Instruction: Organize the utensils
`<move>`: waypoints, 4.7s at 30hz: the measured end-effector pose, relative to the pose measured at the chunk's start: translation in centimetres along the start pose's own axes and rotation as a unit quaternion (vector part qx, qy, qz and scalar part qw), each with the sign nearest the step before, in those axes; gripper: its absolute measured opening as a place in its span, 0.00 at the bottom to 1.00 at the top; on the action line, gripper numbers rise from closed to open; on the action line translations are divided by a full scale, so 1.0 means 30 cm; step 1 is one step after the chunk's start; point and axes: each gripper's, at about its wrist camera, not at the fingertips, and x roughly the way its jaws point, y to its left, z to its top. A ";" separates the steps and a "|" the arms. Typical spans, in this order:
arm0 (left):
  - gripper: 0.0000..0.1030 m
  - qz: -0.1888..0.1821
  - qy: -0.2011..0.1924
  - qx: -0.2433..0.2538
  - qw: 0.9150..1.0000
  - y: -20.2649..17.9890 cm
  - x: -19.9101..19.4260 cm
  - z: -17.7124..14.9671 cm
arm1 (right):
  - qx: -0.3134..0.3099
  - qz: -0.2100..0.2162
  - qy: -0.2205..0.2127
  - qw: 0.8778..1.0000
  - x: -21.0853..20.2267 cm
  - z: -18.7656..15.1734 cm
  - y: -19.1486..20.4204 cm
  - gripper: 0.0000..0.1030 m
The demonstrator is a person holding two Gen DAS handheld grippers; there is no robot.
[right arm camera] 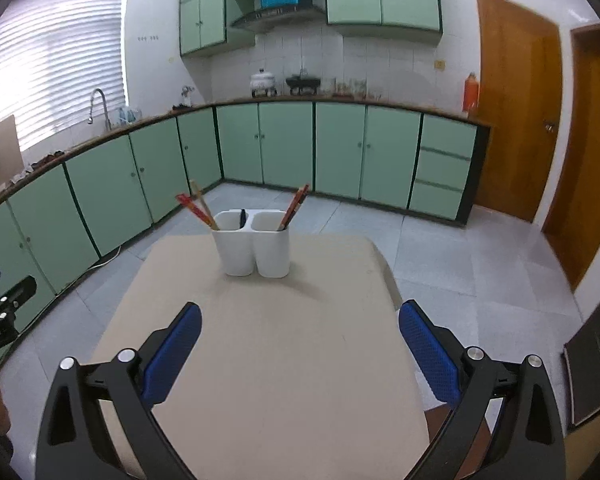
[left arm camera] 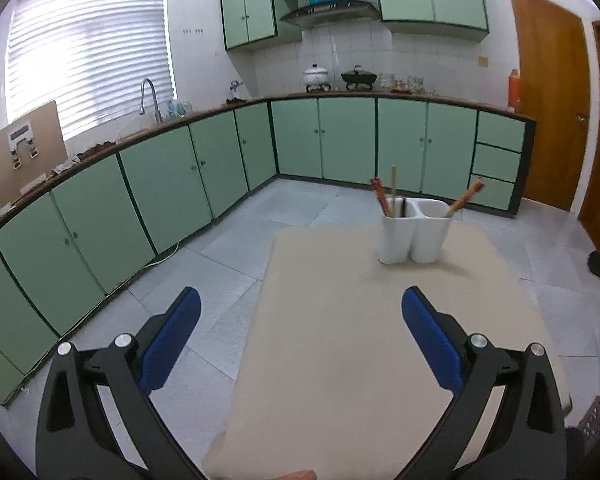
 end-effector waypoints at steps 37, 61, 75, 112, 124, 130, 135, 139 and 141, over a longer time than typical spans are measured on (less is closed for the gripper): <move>0.95 0.045 -0.026 -0.065 0.997 0.044 -0.891 -0.442 | -0.015 -0.002 -0.070 0.997 -0.705 -0.395 0.050 0.94; 0.95 0.044 -0.053 -0.094 0.993 0.095 -0.989 -0.468 | -0.020 -0.007 -0.102 0.995 -0.832 -0.428 0.059 0.94; 0.95 0.046 -0.068 -0.091 0.992 0.089 -1.018 -0.473 | -0.003 -0.013 -0.117 0.993 -0.866 -0.435 0.040 0.94; 0.95 0.039 -0.068 -0.098 0.992 0.105 -1.029 -0.478 | 0.002 -0.014 -0.121 0.993 -0.878 -0.431 0.034 0.94; 0.95 0.040 -0.068 -0.099 0.992 0.103 -1.030 -0.477 | 0.003 -0.014 -0.121 0.993 -0.881 -0.426 0.034 0.94; 0.95 0.040 -0.068 -0.099 0.992 0.104 -1.029 -0.477 | 0.004 -0.015 -0.121 0.992 -0.881 -0.425 0.036 0.94; 0.95 0.039 -0.068 -0.099 0.992 0.103 -1.031 -0.476 | 0.005 -0.015 -0.123 0.992 -0.886 -0.428 0.040 0.94; 0.95 0.038 -0.069 -0.099 0.992 0.102 -1.033 -0.475 | 0.005 -0.015 -0.122 0.992 -0.887 -0.429 0.044 0.94; 0.95 0.039 -0.068 -0.099 0.992 0.099 -1.032 -0.475 | 0.004 -0.015 -0.122 0.992 -0.886 -0.429 0.041 0.94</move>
